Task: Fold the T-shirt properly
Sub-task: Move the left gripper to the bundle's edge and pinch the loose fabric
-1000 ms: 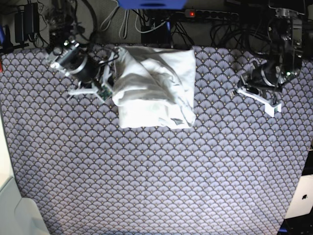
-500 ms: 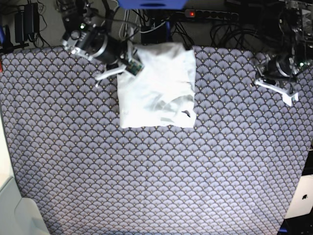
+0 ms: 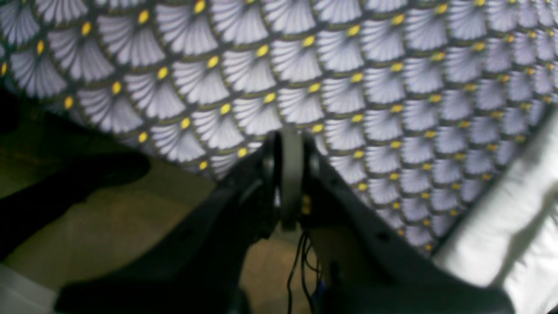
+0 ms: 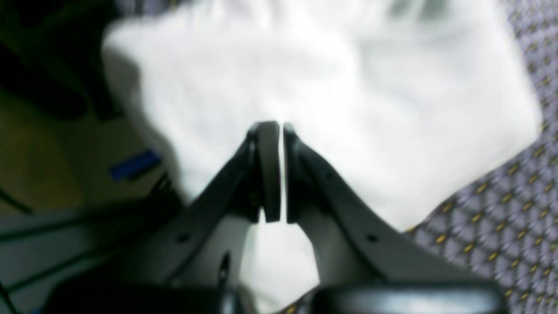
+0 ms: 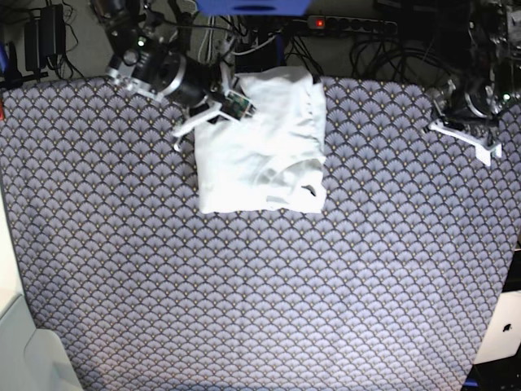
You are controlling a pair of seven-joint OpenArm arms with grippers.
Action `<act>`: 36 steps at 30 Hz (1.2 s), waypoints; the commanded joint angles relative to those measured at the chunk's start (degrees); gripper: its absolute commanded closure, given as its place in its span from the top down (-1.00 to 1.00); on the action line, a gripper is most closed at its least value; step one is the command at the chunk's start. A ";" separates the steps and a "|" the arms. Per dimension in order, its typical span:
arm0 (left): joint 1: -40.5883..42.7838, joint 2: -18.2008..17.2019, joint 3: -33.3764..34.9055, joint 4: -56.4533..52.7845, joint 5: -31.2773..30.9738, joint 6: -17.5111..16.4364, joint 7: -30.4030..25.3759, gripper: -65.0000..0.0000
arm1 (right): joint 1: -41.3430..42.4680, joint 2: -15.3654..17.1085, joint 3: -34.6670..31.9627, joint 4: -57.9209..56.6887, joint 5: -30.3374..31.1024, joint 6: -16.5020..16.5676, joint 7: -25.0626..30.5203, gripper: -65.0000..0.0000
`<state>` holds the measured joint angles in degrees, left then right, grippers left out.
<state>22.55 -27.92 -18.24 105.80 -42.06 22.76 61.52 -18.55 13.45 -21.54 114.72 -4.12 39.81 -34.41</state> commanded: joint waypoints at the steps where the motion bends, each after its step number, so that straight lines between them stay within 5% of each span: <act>1: -0.08 -0.78 -0.35 1.67 -0.27 0.05 -0.20 -0.98 | 1.10 -0.66 0.05 0.93 0.65 0.19 1.49 -1.00; 11: 0.71 1.77 3.43 5.10 -0.44 0.05 -0.11 -0.98 | 12.35 -2.95 0.13 -3.73 0.47 0.19 -2.73 -1.00; 20: -0.96 5.46 9.05 5.28 -0.44 0.05 -0.20 -0.95 | 13.40 -3.21 0.13 -11.73 0.65 0.19 -2.03 -1.00; 28: -2.37 5.55 9.32 5.37 -6.07 0.05 -0.20 -0.16 | 13.75 -2.42 0.05 -9.79 0.65 0.19 -2.03 -1.00; 36: -4.83 6.43 9.76 4.93 -15.30 0.05 -0.20 -0.14 | 13.23 -0.22 1.28 -0.30 0.56 0.19 -2.55 -1.00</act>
<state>17.54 -21.23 -8.27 109.89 -55.44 22.68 61.25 -5.74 12.82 -20.80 113.62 -3.49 40.29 -37.47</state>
